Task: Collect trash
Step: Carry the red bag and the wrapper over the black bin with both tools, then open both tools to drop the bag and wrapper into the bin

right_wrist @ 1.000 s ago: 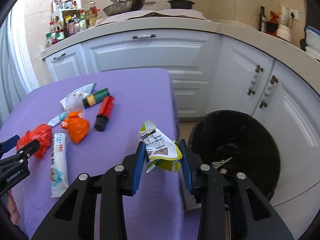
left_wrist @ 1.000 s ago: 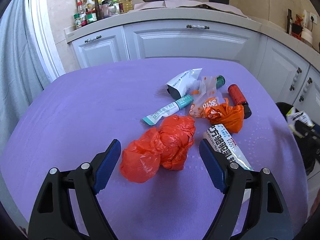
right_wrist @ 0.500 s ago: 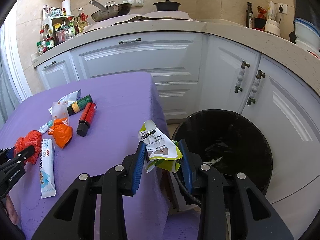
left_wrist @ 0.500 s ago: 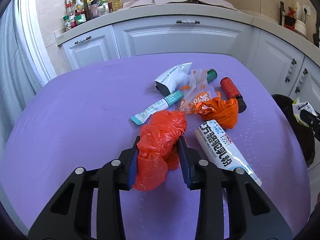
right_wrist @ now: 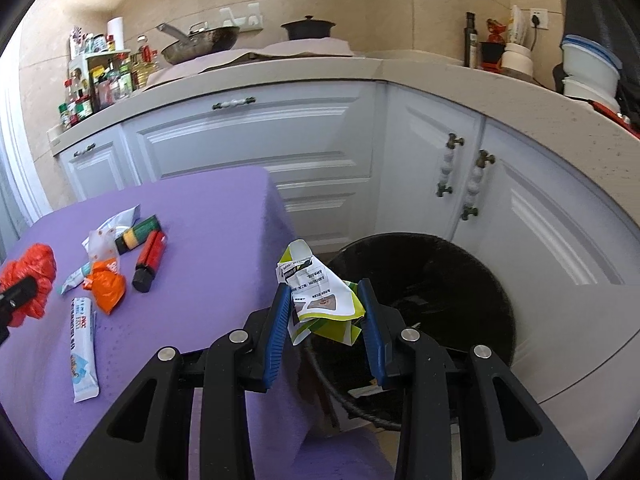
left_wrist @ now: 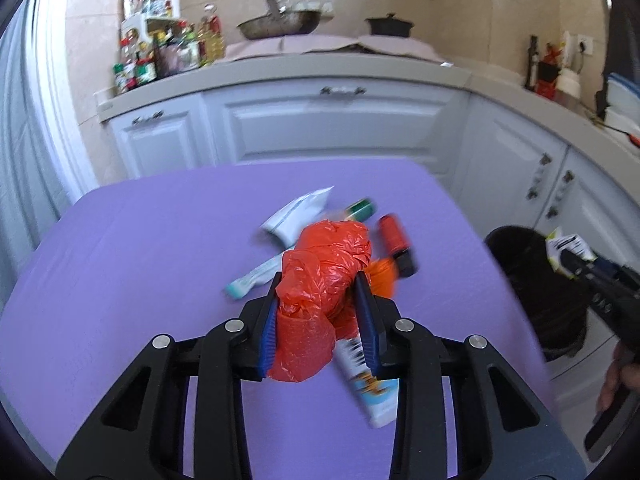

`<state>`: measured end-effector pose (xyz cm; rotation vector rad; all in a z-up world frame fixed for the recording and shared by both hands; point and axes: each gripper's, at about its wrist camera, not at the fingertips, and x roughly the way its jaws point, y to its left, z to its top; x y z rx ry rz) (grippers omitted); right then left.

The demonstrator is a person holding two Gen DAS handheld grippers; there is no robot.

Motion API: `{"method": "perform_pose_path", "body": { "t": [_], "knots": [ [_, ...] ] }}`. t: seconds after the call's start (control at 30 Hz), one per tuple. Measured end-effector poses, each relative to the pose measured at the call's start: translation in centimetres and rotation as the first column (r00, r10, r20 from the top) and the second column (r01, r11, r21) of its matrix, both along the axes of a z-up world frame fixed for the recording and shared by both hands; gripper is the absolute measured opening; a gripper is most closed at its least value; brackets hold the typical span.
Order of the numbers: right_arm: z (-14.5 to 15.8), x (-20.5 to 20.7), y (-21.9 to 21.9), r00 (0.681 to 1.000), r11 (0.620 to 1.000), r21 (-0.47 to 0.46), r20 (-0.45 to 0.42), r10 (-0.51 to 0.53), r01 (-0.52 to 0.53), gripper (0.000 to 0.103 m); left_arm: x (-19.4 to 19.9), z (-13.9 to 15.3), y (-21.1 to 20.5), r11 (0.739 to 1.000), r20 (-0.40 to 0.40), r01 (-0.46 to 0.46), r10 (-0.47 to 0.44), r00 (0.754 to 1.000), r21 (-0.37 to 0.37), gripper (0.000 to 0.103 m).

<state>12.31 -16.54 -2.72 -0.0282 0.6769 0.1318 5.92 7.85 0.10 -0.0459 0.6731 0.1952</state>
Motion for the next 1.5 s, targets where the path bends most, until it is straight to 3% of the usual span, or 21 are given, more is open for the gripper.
{"method": "perform_pose_path", "body": {
  "t": [0.27, 0.67, 1.03, 1.5],
  "knots": [
    [1.1, 0.1, -3.0, 0.997, 0.997, -0.003, 0.034, -0.072, 0.072, 0.035, 2.9, 1.5, -5.7, 0.991, 0.052, 0.134, -0.133, 0.990, -0.027, 0.033],
    [2.6, 0.8, -7.9, 0.981, 0.985, -0.008, 0.092, -0.171, 0.172, 0.035, 7.4, 1.7, -15.3, 0.955, 0.083, 0.296, -0.294, 0.952, -0.013, 0.033],
    [1.3, 2.3, -11.0, 0.971, 0.976, -0.009, 0.099, -0.218, 0.220, 0.035, 12.0, -2.0, -20.9, 0.942, 0.004, 0.334, -0.334, 0.942, 0.012, 0.033],
    [-2.3, 5.2, -13.1, 0.966, 0.967, -0.002, 0.024, -0.256, 0.256, 0.035, 16.2, -6.0, -23.7, 0.942, -0.088, 0.336, -0.333, 0.939, 0.022, 0.033]
  ]
}}
